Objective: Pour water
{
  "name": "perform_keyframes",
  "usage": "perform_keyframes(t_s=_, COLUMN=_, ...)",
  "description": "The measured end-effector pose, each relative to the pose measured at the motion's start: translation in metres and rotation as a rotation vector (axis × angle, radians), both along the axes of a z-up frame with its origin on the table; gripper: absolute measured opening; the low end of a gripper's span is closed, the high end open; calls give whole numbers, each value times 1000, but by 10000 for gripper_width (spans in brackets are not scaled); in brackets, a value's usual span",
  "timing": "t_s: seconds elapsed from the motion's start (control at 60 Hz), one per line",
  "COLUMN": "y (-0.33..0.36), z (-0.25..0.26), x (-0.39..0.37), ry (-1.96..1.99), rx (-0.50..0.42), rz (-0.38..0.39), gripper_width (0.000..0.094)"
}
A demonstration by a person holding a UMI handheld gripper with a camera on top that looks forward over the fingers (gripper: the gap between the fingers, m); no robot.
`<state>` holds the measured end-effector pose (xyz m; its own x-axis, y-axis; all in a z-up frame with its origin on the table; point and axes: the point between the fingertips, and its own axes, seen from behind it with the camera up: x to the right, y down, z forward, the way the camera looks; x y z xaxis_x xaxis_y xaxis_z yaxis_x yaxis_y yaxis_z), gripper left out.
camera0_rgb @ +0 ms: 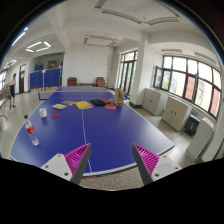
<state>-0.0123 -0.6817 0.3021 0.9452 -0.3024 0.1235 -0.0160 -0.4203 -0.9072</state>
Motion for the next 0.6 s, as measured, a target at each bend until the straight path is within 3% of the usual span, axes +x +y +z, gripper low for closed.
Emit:
perform_keyframes(t_s=0.233, y=-18, z=-29, x=-12, ry=-18, rx=-60, rz=-10, gripper_width=853)
perform_keyframes(t_s=0.45, y=-35, z=-115, x=-99, ry=-15, rx=-142, rz=42, gripper_width=851)
perform_keyframes(t_s=0.6, y=-16, z=-184, x=-220, ry=69, rx=-190, rz=109, gripper_width=852)
